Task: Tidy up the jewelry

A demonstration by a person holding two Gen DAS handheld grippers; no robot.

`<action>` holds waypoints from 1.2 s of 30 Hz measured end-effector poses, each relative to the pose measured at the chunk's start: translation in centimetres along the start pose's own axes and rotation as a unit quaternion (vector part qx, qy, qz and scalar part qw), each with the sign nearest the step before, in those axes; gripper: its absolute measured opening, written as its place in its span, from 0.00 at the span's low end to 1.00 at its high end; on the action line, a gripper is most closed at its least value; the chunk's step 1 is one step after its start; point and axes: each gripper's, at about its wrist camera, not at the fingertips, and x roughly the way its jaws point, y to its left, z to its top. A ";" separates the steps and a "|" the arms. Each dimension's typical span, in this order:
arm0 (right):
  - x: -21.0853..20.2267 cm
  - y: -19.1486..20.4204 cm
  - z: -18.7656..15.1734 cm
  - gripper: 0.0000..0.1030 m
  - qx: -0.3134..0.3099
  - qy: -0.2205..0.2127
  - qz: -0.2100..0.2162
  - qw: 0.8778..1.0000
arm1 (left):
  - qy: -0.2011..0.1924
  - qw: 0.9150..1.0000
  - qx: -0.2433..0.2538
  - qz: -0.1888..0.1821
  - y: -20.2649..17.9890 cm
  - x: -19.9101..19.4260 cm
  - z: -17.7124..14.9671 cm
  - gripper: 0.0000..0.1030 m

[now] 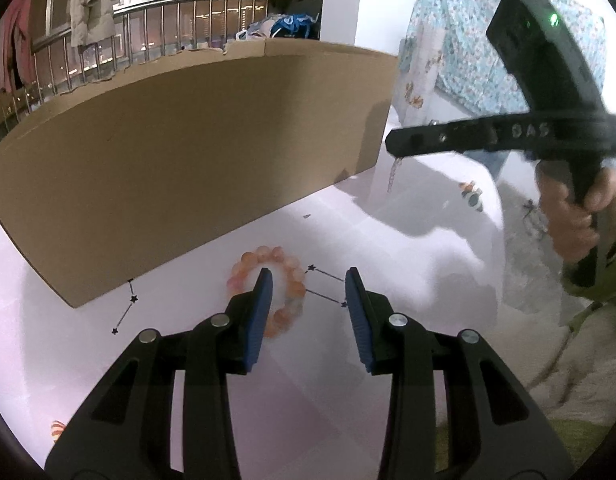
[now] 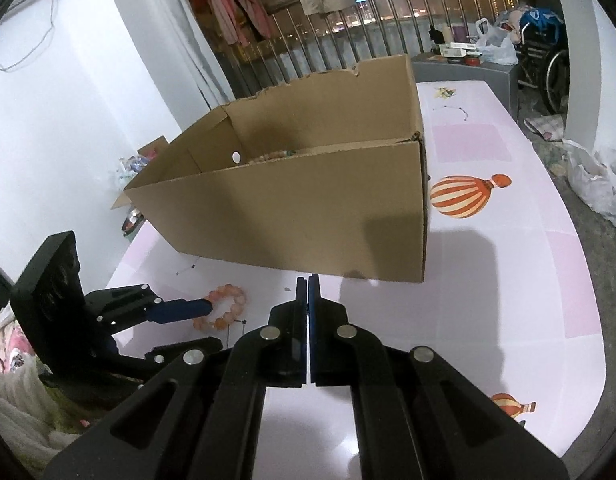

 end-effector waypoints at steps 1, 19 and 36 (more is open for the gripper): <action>0.0 -0.1 -0.1 0.01 -0.001 0.000 0.001 1.000 | 0.004 1.000 0.001 0.003 0.0 0.2 0.0 0.35; 0.4 -0.1 -1.0 0.01 0.005 0.005 0.018 1.000 | 0.009 0.999 -0.007 0.052 0.1 0.1 0.0 0.08; -6.0 1.0 2.1 0.01 -0.036 -0.086 0.034 0.995 | -0.077 0.992 -0.034 0.090 1.7 -8.4 4.8 0.08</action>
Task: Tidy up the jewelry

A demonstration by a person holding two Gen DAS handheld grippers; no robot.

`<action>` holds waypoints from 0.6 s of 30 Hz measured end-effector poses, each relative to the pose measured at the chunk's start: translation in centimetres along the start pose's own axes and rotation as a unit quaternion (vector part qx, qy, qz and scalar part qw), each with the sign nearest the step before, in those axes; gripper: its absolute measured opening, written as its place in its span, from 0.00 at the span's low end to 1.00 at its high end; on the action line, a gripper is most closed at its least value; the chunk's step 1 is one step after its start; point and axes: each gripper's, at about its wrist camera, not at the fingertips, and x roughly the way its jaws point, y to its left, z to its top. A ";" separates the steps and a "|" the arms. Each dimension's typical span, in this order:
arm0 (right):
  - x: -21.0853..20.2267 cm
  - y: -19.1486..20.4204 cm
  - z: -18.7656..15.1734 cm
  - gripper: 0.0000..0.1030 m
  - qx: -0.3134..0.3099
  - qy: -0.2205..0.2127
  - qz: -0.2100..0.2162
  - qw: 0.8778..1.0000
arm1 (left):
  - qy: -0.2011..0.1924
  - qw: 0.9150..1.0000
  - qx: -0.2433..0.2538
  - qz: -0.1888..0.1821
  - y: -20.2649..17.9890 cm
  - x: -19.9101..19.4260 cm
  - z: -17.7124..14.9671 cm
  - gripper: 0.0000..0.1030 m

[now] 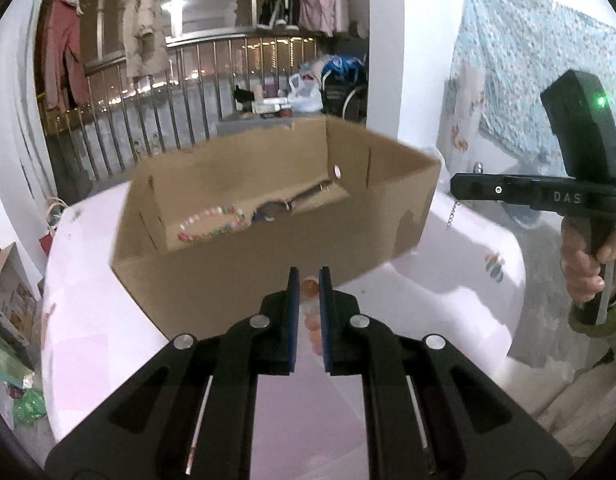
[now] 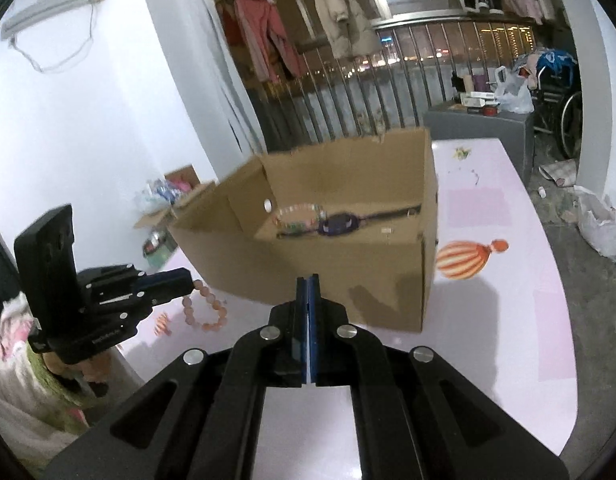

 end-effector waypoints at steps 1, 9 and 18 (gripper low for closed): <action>-0.5 0.4 0.5 0.01 -0.002 -0.007 0.001 1.000 | -0.002 1.000 -0.005 -0.002 0.2 -0.4 0.4 0.08; -2.4 0.6 5.5 0.01 -0.025 -0.038 0.013 0.999 | -0.029 0.999 -0.012 -0.023 1.3 -3.3 6.6 0.08; 2.5 -1.7 10.6 0.01 -0.040 0.003 0.030 0.999 | 0.009 0.999 -0.001 -0.044 3.5 2.8 12.3 0.08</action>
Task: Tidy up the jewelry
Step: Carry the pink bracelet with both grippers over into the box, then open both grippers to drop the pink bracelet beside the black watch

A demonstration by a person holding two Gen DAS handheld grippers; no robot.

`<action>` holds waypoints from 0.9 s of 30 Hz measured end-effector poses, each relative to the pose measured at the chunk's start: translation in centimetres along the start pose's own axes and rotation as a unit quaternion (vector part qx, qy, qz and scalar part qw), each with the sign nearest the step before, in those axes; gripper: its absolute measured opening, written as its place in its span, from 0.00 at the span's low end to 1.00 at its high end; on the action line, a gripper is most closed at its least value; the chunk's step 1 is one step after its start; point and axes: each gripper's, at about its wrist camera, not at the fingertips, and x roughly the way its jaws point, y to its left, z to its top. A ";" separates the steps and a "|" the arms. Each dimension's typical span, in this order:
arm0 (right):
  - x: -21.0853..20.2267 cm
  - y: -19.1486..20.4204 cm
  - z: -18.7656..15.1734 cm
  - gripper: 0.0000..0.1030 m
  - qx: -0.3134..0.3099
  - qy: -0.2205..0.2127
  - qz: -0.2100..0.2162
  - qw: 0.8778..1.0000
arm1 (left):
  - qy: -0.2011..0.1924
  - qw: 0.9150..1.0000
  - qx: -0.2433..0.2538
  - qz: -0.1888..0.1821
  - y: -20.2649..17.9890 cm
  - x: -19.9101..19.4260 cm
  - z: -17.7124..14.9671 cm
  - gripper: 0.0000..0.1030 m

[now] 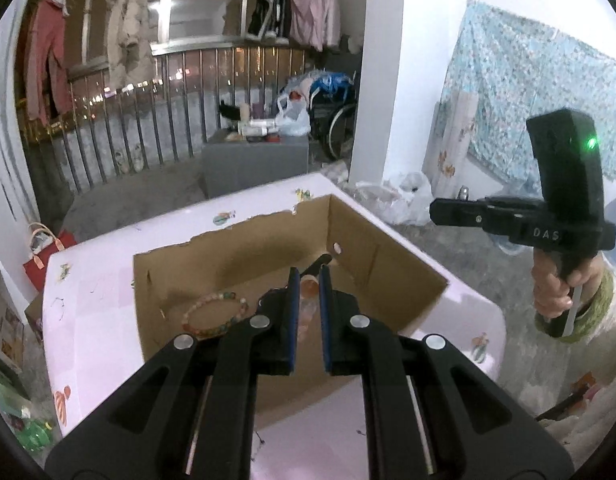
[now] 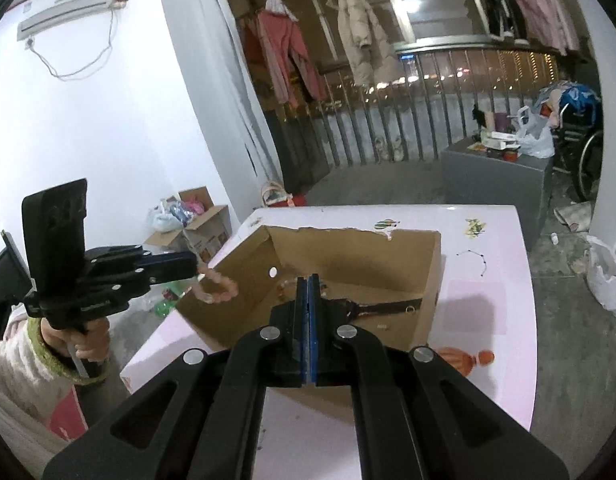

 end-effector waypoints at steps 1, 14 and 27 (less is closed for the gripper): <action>0.9 -0.3 0.3 0.01 -0.002 0.008 0.000 1.000 | 0.010 1.000 0.000 0.001 0.3 1.0 0.1 0.08; 9.2 -3.0 0.3 0.02 -0.016 0.113 -0.015 0.993 | 0.132 0.990 -0.043 0.001 5.5 9.4 -2.6 0.12; 6.4 -3.1 0.5 0.22 -0.001 0.078 -0.046 0.996 | 0.096 0.993 -0.053 0.040 6.2 5.9 -3.0 0.38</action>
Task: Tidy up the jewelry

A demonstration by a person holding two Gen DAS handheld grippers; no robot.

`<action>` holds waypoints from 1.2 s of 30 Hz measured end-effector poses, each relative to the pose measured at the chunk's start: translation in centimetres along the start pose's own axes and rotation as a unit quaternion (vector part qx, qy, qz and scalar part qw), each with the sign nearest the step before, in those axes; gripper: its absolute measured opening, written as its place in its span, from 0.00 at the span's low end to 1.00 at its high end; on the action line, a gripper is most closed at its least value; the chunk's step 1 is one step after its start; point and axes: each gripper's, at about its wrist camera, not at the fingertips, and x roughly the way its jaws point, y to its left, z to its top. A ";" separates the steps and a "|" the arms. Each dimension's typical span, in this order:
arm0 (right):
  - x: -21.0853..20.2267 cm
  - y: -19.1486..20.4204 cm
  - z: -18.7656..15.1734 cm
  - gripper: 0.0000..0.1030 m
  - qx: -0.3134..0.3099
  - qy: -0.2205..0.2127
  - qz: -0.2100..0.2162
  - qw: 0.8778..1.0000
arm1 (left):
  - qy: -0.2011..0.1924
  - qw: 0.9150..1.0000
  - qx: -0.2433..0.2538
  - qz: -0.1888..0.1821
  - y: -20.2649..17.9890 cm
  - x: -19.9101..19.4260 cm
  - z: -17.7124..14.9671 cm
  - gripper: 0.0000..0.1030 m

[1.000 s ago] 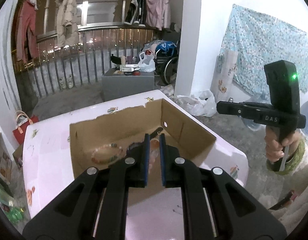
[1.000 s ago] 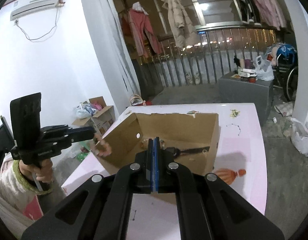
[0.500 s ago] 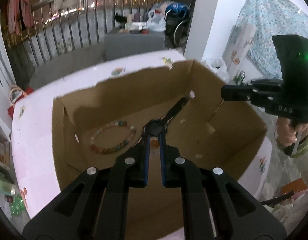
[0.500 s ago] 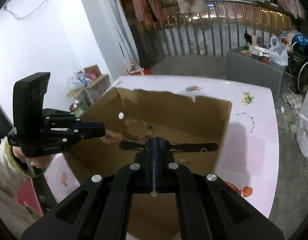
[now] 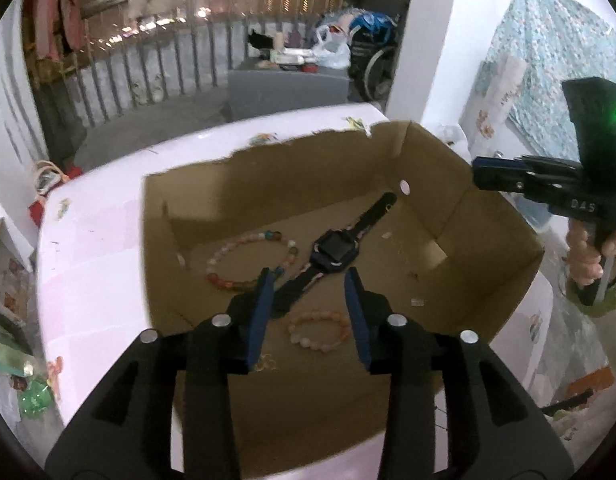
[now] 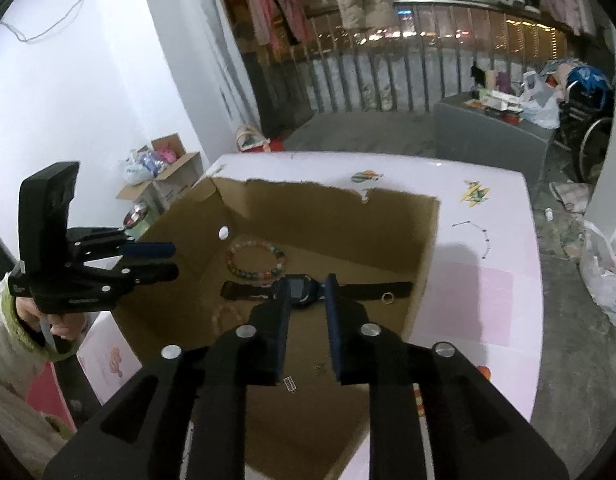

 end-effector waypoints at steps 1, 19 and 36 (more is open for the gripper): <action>-0.6 0.0 -0.2 0.24 0.006 -0.007 -0.001 1.000 | -0.006 1.000 -0.005 0.001 0.1 -0.6 -0.1 0.40; 0.3 -4.0 -6.2 0.40 0.218 0.063 -0.004 0.974 | -0.027 0.970 -0.238 0.027 6.4 -3.9 -6.5 0.66; 0.6 -2.9 -6.3 0.46 0.182 0.069 -0.026 0.980 | 0.004 0.963 -0.267 0.035 3.3 -1.0 -7.3 0.72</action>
